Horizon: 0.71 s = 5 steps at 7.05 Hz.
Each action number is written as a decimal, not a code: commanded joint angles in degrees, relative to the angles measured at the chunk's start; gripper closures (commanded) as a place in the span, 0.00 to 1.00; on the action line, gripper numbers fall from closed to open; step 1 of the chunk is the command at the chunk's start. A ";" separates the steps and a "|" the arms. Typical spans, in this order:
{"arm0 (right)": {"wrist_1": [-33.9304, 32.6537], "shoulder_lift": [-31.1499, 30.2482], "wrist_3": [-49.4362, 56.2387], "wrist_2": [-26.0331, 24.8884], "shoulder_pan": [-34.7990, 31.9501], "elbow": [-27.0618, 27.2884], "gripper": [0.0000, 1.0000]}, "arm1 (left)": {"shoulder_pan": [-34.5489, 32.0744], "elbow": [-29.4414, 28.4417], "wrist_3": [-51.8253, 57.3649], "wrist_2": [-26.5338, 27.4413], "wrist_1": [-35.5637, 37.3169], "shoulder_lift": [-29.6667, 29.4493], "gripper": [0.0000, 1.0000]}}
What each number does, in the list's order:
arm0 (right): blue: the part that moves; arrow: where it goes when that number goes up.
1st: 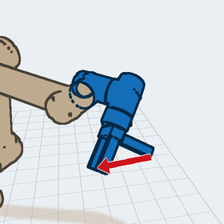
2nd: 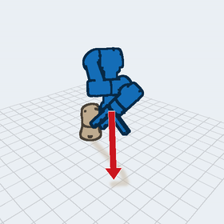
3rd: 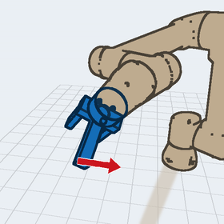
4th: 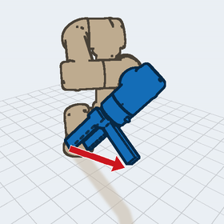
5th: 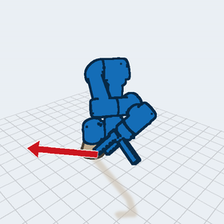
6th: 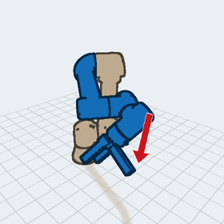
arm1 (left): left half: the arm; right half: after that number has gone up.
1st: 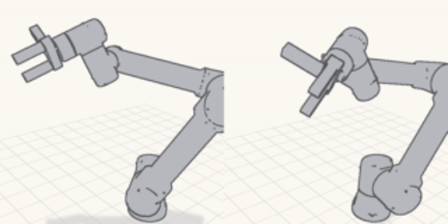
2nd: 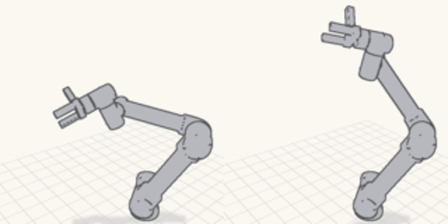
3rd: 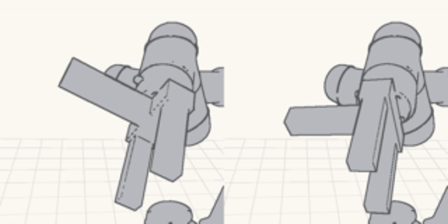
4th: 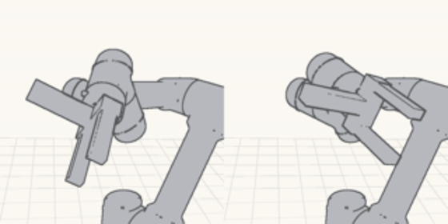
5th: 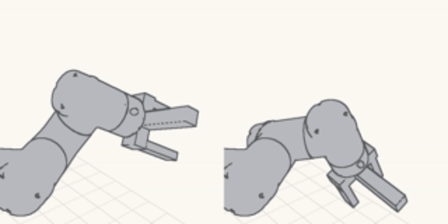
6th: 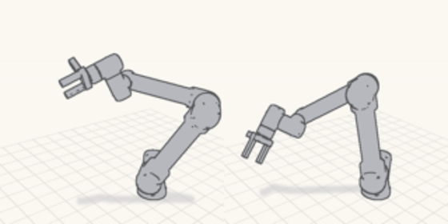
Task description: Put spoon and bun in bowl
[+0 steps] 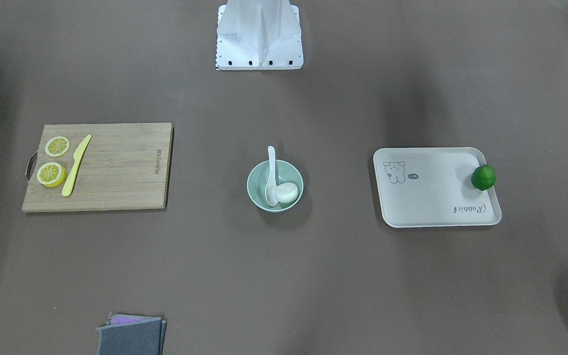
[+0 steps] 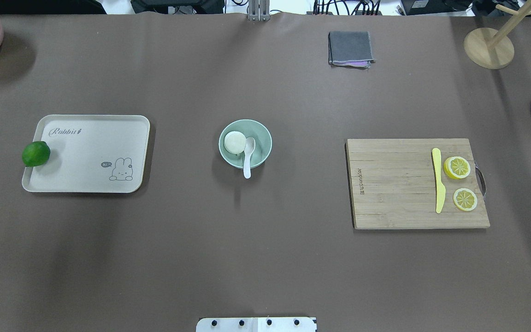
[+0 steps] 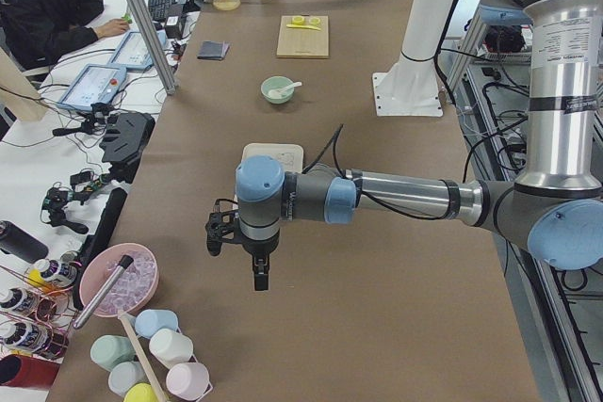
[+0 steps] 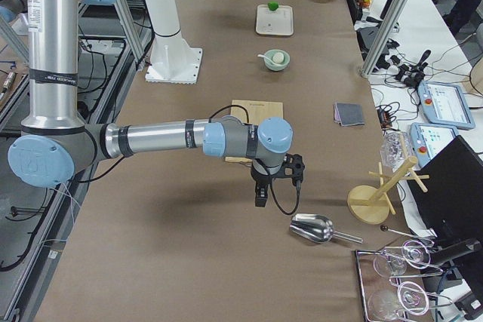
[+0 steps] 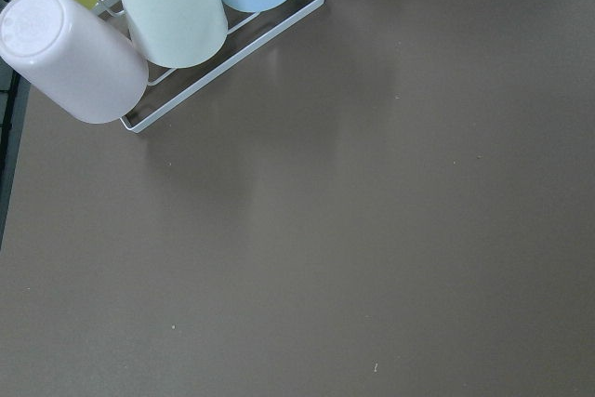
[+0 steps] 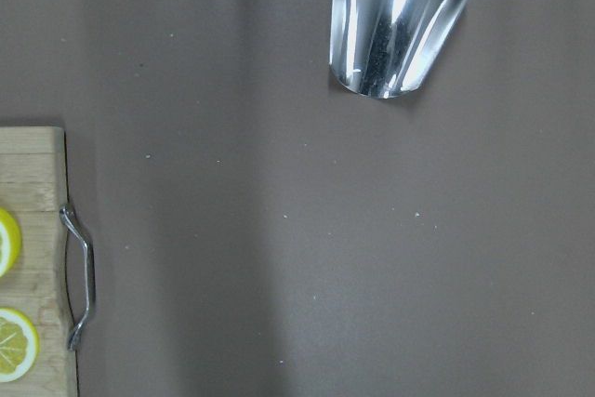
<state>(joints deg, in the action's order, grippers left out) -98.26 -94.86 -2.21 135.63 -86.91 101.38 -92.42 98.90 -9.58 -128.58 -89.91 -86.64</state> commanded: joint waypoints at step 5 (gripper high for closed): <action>0.00 -1.56 0.01 -0.11 -1.42 0.22 0.00 | 0.04 0.16 -0.17 0.00 -0.79 -0.11 0.02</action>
<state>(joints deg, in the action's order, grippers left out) -98.26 -96.60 -2.18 135.48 -88.29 101.50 -92.45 99.07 -9.61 -128.58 -90.21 -86.74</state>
